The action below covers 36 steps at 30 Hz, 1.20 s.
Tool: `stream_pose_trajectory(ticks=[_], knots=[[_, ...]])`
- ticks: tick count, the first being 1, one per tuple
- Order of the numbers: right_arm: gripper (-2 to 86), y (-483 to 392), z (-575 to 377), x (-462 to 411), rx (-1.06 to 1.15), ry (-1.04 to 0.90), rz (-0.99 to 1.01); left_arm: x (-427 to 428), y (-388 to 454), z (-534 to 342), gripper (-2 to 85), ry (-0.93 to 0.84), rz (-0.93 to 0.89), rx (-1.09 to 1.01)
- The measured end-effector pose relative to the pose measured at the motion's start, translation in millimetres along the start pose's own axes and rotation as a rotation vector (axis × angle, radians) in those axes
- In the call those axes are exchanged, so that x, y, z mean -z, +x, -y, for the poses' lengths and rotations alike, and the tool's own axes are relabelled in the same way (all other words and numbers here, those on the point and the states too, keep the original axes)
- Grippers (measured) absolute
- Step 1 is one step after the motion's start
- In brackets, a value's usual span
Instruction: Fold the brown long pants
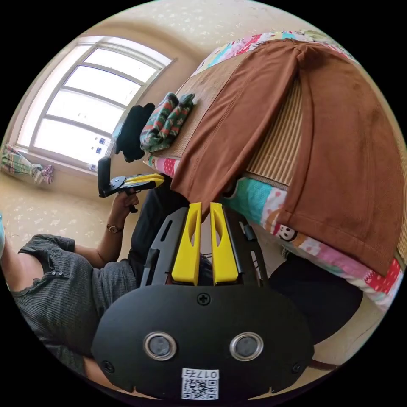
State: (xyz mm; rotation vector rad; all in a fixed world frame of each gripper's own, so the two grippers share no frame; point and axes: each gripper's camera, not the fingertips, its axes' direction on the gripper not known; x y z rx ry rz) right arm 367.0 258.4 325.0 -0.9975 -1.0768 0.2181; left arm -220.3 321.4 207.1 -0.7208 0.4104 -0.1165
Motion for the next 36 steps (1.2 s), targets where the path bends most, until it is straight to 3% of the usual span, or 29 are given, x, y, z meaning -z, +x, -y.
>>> stream_pose_trajectory(ticks=[4,6,9,14,17,21,28,36], knots=[[7.4,42.4,-34.1,69.4,-0.184,0.239,-0.118,11.7,-5.6,-4.9,10.4,0.115,-0.133,-0.009],[9.7,55.3,-60.8,108.1,-0.294,0.376,-0.319,12.7,-7.1,-2.8,11.2,0.157,-0.275,-0.014],[12.4,77.4,-93.7,138.4,-0.425,0.510,-0.490,8.8,-1.6,1.4,11.3,0.181,-0.344,-0.008],[13.6,109.1,-114.8,150.6,-0.418,0.568,-0.254,-2.9,17.7,11.1,11.5,0.134,-0.325,-0.028],[13.5,115.1,-117.5,144.0,-0.458,0.538,-0.272,-8.9,24.5,12.3,12.5,0.116,-0.309,-0.015],[12.8,114.4,-125.7,132.6,-0.423,0.549,-0.138,-13.2,27.1,9.8,12.9,0.109,-0.336,-0.005],[7.5,109.5,-141.1,140.1,-0.466,0.510,-0.178,-28.8,15.4,12.3,13.6,0.076,-0.355,0.067],[3.6,61.1,-196.1,180.1,-0.175,0.711,0.334,-48.7,15.4,32.3,13.0,0.055,-0.405,0.074]])
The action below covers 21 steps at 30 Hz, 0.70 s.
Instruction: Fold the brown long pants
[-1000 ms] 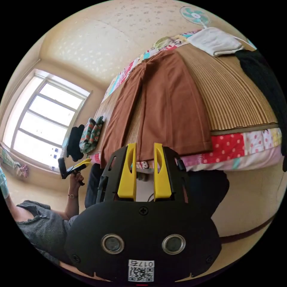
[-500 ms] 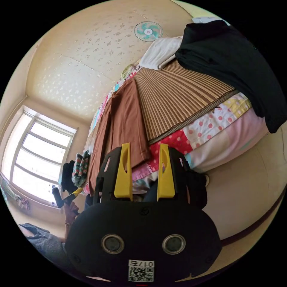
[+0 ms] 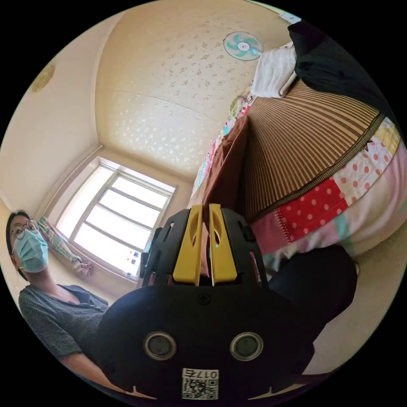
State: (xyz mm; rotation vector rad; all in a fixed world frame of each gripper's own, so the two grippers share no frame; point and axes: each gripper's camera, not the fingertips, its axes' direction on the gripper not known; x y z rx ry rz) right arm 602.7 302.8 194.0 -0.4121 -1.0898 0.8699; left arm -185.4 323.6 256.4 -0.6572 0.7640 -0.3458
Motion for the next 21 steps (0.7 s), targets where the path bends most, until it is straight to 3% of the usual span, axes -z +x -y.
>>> stream_pose_trajectory(ticks=[2,6,10,17,21], knots=[[3.5,-5.8,-6.7,16.7,0.016,0.019,-0.003,-3.5,1.3,2.9,12.7,-0.005,-0.001,-0.008],[3.3,12.0,-12.9,59.6,-0.097,0.020,-0.299,-9.0,0.7,9.8,12.6,-0.011,-0.019,-0.014],[3.3,6.0,-12.2,71.1,-0.065,0.062,-0.231,-10.0,1.1,18.3,12.5,0.007,-0.020,-0.014],[3.3,-82.4,-19.4,-44.6,0.332,-0.217,-0.124,-19.1,30.6,69.4,14.9,0.074,-0.245,-0.122],[3.3,-87.7,-42.6,-134.2,0.347,-0.438,-0.087,-52.2,26.0,112.7,19.5,0.033,-0.428,-0.083]])
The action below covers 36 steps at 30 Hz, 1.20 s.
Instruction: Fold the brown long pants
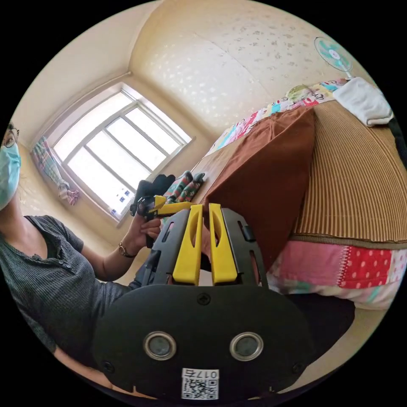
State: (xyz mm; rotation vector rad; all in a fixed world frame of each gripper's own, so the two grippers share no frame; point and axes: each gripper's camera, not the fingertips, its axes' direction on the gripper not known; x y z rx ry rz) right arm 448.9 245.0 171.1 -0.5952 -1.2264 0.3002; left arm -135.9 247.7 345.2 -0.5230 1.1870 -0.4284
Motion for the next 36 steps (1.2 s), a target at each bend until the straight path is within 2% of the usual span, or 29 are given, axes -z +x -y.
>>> stream_pose_trajectory(ticks=[4,6,8,10,13,14,16,19,21,22,25,27,29,30,33,36], knots=[[3.4,-11.0,10.6,-41.7,0.010,-0.067,0.017,-25.8,-15.8,28.3,20.7,-0.092,0.032,0.048],[3.4,-31.2,18.6,-68.7,0.086,-0.135,-0.087,-40.8,-19.8,41.6,21.0,-0.158,-0.016,0.028],[3.3,-44.8,24.6,-85.0,0.142,-0.166,-0.144,-49.0,-25.8,48.1,20.3,-0.202,0.044,0.044],[3.2,-51.4,31.8,-97.9,0.175,-0.193,-0.183,-52.6,-31.9,51.6,17.3,-0.215,0.108,0.041],[3.0,-47.5,50.0,-108.2,0.188,-0.244,-0.168,-53.4,-45.9,54.0,6.2,-0.221,0.190,0.037],[2.9,-42.6,58.9,-108.2,0.198,-0.266,-0.136,-53.0,-51.4,54.5,1.4,-0.220,0.163,0.023],[2.7,-31.4,71.8,-109.0,0.247,-0.323,-0.034,-52.2,-59.8,54.1,0.2,-0.203,0.081,0.035],[2.3,6.1,100.1,-109.4,0.265,-0.441,0.325,-49.8,-65.5,50.5,-0.4,-0.150,0.004,0.060],[1.9,45.5,141.6,-93.9,0.202,-0.344,0.589,-49.1,-60.5,47.8,-0.2,-0.127,0.023,0.039],[1.9,55.2,154.7,-87.9,0.188,-0.297,0.599,-49.0,-58.7,47.0,-0.3,-0.121,0.029,0.032],[2.2,110.0,230.1,-58.5,0.084,-0.035,0.400,-51.4,-50.9,43.8,-0.7,-0.093,0.054,-0.011],[3.4,169.4,287.9,-55.6,-0.146,0.125,0.061,-57.3,-46.4,43.2,-0.8,-0.087,0.059,-0.039],[6.0,215.4,328.0,-71.0,-0.327,0.155,-0.127,-62.3,-44.1,43.8,-0.8,-0.087,0.054,-0.050],[8.6,245.8,357.5,-88.4,-0.420,0.138,-0.160,-65.1,-43.0,44.0,-0.8,-0.084,0.038,-0.055],[14.1,303.6,433.0,-136.3,-0.501,0.137,-0.076,-70.2,-41.2,43.8,-0.8,-0.080,0.012,-0.076],[17.3,341.8,508.0,-178.7,-0.520,0.145,-0.100,-70.8,-44.7,43.0,-0.9,-0.065,-0.013,-0.074]])
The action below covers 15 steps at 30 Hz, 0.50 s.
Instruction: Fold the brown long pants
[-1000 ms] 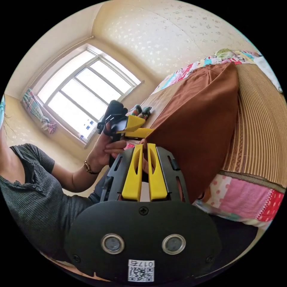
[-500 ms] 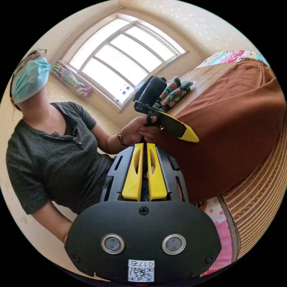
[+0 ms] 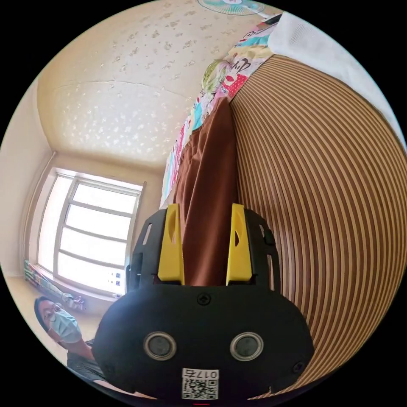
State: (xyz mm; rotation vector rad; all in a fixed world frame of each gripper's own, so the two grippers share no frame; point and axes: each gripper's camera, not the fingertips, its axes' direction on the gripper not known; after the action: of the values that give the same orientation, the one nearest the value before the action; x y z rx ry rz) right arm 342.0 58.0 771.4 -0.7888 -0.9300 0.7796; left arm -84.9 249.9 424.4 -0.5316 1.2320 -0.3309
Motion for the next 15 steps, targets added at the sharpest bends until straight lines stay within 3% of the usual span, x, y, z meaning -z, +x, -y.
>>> stream_pose_trajectory(ticks=[4,7,10,12,15], knots=[[19.7,-17.9,65.4,-61.9,0.068,-0.042,-0.102,-1.6,-7.8,-5.4,-0.9,0.035,-0.044,0.024],[19.2,-38.1,95.2,-97.5,0.073,0.058,-0.171,-4.6,-15.5,-13.0,-0.9,0.046,-0.086,0.045],[16.5,-63.1,125.0,-145.0,0.082,0.033,-0.476,-4.0,-23.1,-17.3,-0.9,0.040,-0.119,0.057],[9.5,-80.6,138.6,-194.9,0.060,-0.059,-0.811,-2.4,-25.4,-17.5,-0.9,0.035,-0.115,0.049],[4.5,-139.5,124.0,-259.8,0.334,-0.001,-1.219,1.2,-25.5,-16.1,-0.9,0.020,-0.107,0.031]])
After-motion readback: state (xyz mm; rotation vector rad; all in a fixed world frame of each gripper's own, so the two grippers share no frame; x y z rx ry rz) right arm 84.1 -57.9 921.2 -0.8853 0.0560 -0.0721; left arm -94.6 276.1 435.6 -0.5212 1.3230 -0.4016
